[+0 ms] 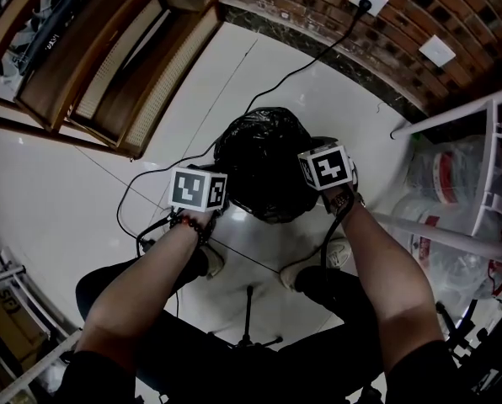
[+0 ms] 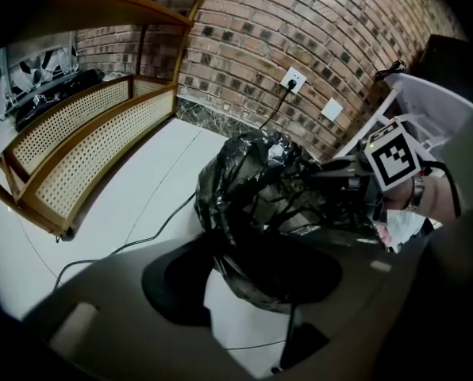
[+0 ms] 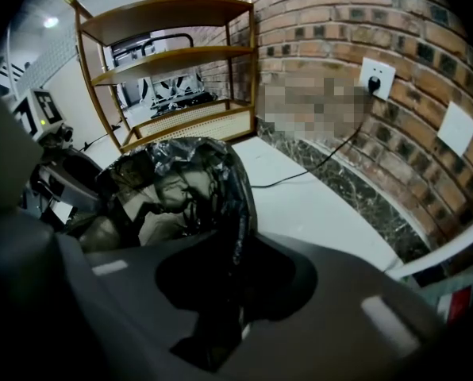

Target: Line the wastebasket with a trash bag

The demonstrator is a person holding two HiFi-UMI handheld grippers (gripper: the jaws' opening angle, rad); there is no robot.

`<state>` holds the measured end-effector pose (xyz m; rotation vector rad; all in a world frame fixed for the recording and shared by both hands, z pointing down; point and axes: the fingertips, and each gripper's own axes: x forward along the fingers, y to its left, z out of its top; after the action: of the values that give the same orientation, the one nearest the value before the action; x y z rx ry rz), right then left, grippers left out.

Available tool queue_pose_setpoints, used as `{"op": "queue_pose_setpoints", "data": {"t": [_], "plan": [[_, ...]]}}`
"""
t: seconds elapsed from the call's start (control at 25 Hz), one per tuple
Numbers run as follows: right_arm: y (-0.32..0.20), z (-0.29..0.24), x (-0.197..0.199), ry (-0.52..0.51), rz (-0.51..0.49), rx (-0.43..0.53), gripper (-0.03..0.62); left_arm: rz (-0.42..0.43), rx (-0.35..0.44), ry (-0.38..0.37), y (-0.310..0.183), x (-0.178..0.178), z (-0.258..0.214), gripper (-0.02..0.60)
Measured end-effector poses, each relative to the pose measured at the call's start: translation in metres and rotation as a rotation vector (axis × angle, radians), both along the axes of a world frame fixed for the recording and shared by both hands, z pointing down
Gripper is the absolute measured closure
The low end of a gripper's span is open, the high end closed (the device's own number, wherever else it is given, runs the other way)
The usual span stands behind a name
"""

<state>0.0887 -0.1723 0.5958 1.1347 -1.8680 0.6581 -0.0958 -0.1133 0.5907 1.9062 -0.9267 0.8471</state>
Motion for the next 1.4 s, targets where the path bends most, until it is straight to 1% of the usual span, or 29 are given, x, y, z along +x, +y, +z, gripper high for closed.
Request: {"op": "queue_pose_setpoints", "data": {"t": [0.04,0.12,0.24,0.4,0.52,0.6,0.68,0.76,0.92,1.0,1.12,1.24,1.32,1.36,1.4], "plan": [[0.0,-0.001,-0.001,-0.008,-0.001,0.003,0.503,0.004,0.003,0.012,0.0,0.001,-0.002,0.324],[0.001,-0.007,-0.002,-0.039,0.002,0.003,0.398,0.011,0.008,0.036,0.001,0.002,-0.006,0.278],[0.004,-0.024,0.002,-0.081,0.016,0.024,0.353,0.016,0.022,0.064,0.002,0.003,-0.015,0.244],[0.014,-0.055,0.015,-0.129,0.064,0.074,0.35,0.017,0.044,0.085,0.006,0.002,-0.027,0.23],[0.031,-0.076,0.019,-0.172,0.098,0.094,0.35,-0.007,0.055,0.091,0.011,-0.002,-0.036,0.227],[0.048,-0.086,0.017,-0.206,0.119,0.088,0.352,-0.028,0.055,0.096,0.017,-0.005,-0.042,0.227],[0.067,-0.089,0.013,-0.249,0.147,0.057,0.352,-0.049,0.048,0.096,0.024,-0.008,-0.044,0.227],[0.083,-0.085,0.008,-0.292,0.186,0.005,0.352,-0.066,0.035,0.1,0.032,-0.01,-0.043,0.227],[0.104,-0.063,0.002,-0.342,0.262,-0.1,0.352,-0.09,-0.015,0.141,0.046,-0.002,-0.041,0.233],[0.107,-0.053,-0.002,-0.351,0.283,-0.132,0.352,-0.1,-0.04,0.155,0.05,0.004,-0.037,0.261],[0.109,-0.037,-0.008,-0.365,0.314,-0.169,0.352,-0.103,-0.063,0.142,0.052,0.008,-0.026,0.284],[0.11,-0.023,-0.013,-0.395,0.351,-0.195,0.352,-0.101,-0.066,0.118,0.052,0.008,-0.016,0.307],[0.11,-0.017,-0.016,-0.415,0.368,-0.2,0.354,-0.102,-0.061,0.114,0.051,0.008,-0.013,0.316],[0.11,-0.015,-0.017,-0.427,0.375,-0.2,0.375,-0.103,-0.057,0.116,0.05,0.009,-0.012,0.316],[0.109,-0.013,-0.018,-0.439,0.383,-0.2,0.379,-0.104,-0.053,0.118,0.049,0.009,-0.012,0.316]]}}
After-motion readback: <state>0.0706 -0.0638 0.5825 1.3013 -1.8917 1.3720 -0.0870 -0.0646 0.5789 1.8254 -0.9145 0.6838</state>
